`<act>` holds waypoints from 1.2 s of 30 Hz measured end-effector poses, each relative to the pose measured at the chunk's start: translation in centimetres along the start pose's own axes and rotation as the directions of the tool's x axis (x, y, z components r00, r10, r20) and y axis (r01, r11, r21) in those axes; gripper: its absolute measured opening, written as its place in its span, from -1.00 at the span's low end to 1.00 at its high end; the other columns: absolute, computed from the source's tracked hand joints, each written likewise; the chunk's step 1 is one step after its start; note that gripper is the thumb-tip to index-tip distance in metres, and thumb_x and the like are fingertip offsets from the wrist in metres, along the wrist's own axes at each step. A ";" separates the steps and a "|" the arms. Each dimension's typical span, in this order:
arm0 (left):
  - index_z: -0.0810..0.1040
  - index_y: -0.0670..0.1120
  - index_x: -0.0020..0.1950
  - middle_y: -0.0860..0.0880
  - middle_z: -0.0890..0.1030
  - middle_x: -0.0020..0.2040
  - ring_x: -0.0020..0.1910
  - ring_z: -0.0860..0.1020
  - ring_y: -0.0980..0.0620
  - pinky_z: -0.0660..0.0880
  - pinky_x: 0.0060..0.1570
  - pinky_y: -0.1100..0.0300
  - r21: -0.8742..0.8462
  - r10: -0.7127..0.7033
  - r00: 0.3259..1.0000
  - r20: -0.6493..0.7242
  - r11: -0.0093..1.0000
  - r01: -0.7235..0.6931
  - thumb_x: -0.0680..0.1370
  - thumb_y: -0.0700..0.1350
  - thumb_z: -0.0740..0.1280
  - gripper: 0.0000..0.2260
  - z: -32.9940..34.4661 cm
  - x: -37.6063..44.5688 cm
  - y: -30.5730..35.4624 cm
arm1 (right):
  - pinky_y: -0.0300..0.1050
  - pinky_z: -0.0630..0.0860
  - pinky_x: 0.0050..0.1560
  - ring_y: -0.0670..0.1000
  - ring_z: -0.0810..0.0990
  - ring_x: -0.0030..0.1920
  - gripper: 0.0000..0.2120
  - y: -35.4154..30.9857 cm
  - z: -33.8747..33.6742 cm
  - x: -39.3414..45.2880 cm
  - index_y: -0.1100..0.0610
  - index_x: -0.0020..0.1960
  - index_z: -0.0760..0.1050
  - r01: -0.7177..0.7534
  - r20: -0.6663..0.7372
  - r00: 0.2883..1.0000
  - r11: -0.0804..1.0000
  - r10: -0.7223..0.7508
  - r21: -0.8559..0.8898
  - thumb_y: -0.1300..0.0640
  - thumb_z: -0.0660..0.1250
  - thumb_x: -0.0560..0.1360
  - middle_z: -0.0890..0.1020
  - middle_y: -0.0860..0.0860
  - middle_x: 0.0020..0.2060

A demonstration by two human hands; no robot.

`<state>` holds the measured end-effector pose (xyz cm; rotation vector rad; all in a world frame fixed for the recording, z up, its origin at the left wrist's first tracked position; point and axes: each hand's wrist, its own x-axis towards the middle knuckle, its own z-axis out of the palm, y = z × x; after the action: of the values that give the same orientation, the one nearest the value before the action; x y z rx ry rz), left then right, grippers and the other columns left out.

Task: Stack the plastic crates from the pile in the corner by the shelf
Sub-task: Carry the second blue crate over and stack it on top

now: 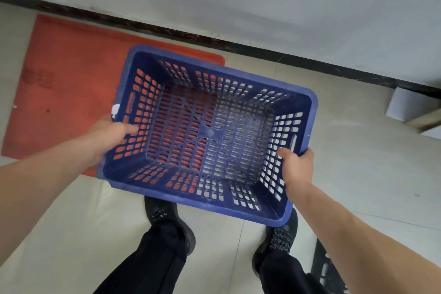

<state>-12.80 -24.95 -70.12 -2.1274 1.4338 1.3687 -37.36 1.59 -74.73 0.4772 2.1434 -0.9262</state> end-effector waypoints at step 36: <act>0.56 -0.18 -0.22 -0.20 0.60 -0.25 -0.23 0.55 -0.23 0.42 -0.21 0.05 -0.434 -0.243 0.803 -0.545 0.901 -0.023 0.41 -0.03 0.39 -0.80 -48.5 -19.7 -9.9 | -0.04 0.52 -0.26 0.15 0.56 -0.30 -0.76 -31.8 17.2 -46.2 0.23 0.14 0.51 0.504 0.310 0.842 0.850 -0.442 -0.156 0.18 0.33 0.50 0.62 0.17 -0.18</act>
<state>21.10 -38.60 -31.37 -3.0799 1.2216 1.0846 -17.08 -34.45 -33.15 -0.3074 2.1166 -0.9209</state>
